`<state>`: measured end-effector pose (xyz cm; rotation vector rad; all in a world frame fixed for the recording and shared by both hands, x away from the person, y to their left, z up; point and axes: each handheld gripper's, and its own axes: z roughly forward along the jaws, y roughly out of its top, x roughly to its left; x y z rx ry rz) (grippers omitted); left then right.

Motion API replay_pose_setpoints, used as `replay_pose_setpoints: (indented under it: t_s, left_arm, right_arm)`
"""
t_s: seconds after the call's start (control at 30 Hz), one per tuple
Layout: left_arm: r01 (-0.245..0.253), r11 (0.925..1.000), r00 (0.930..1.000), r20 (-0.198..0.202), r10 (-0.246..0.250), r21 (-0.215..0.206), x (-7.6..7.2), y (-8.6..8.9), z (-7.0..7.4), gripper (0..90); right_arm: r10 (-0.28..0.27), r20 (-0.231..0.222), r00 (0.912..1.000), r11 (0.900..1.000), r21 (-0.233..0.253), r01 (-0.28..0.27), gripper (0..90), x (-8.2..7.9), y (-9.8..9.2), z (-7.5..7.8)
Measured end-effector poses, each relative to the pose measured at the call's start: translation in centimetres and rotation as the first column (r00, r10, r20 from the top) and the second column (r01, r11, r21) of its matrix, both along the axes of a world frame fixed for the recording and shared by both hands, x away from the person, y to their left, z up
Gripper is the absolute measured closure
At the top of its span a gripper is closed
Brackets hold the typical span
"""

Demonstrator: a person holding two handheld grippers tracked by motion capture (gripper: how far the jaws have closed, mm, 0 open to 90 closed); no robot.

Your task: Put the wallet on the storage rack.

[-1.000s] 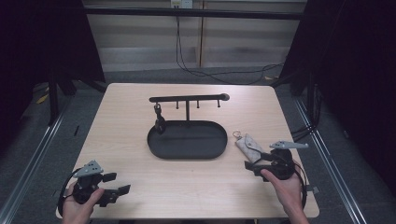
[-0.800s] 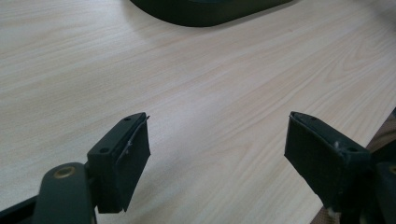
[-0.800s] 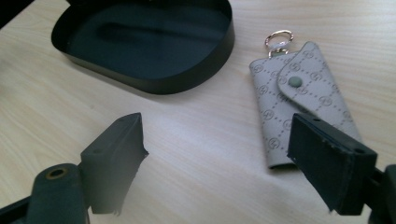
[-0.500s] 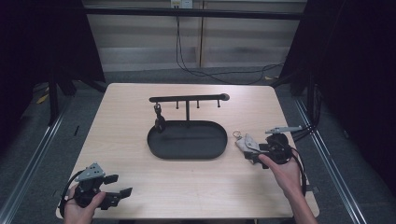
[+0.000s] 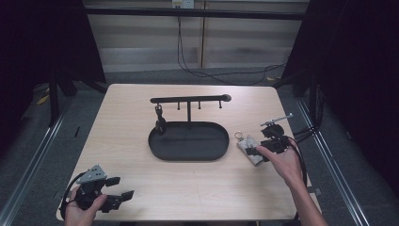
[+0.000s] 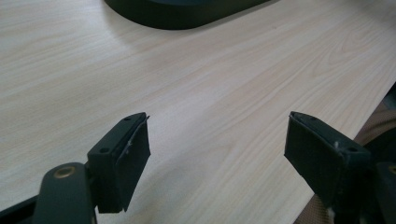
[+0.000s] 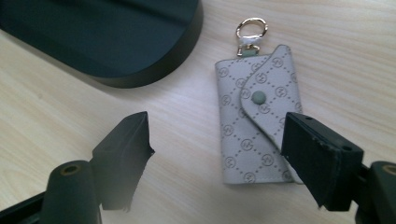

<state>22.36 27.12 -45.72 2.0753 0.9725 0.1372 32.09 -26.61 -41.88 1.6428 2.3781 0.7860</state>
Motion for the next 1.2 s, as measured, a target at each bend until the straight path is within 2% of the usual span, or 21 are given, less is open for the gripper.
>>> replay_pose_setpoints:
  t_s: [0.1,0.3,0.37,0.43,0.5,0.6,0.87,1.03,1.13,1.2]
  left_arm:
    - [0.002,1.0,1.0,0.005,-0.002,-0.003,0.0,0.1,0.1,22.0]
    - [0.007,0.9999,1.0,0.006,-0.007,-0.014,-0.1,0.1,0.3,22.0]
    - [0.008,0.9999,0.9999,0.013,-0.008,-0.015,-0.2,0.1,0.4,22.0]
    - [0.01,0.9998,0.9998,0.014,-0.01,-0.018,-0.2,0.2,0.5,22.0]
    - [0.007,0.9998,0.9999,0.015,-0.006,-0.016,-0.2,0.3,0.5,22.0]
    - [0.011,0.9998,0.9999,0.01,-0.011,-0.019,-0.1,0.3,0.5,22.0]
    - [0.011,0.9997,0.9999,0.013,-0.011,-0.02,-0.2,0.5,0.6,22.3]
    - [0.013,0.9997,0.9998,0.016,-0.012,-0.021,-0.1,0.6,0.7,22.4]
    - [0.018,0.9995,0.9998,0.01,-0.017,-0.026,0.0,0.7,0.6,22.4]
    - [0.012,0.9995,0.9999,0.007,-0.012,-0.028,0.0,0.8,0.6,22.3]
  right_arm:
    - [-0.006,-0.014,0.9999,1.0,-0.007,0.006,24.1,0.7,-0.2,0.0]
    - [-0.004,-0.081,0.9967,0.999,-0.045,0.001,25.5,2.0,-0.1,-0.5]
    - [-0.008,-0.07,0.9975,0.997,-0.077,0.002,26.5,2.4,0.0,-0.5]
    - [-0.003,-0.098,0.9952,0.998,-0.068,-0.004,26.5,2.8,0.1,-0.6]
    - [0.0,-0.117,0.9932,0.995,-0.104,-0.012,26.4,3.2,0.2,-0.9]
    - [-0.003,-0.148,0.9889,0.993,-0.114,-0.014,26.3,3.8,0.3,-1.3]
    - [-0.013,-0.171,0.9851,0.991,-0.13,-0.01,26.8,5.3,0.5,-2.0]
    - [-0.017,-0.208,0.9781,0.988,-0.156,-0.016,27.0,5.8,0.1,-3.1]
    - [-0.022,-0.213,0.9768,0.989,-0.145,-0.009,28.1,6.0,0.0,-3.3]
    - [-0.024,-0.222,0.9747,0.986,-0.165,-0.014,28.6,6.0,0.3,-3.5]
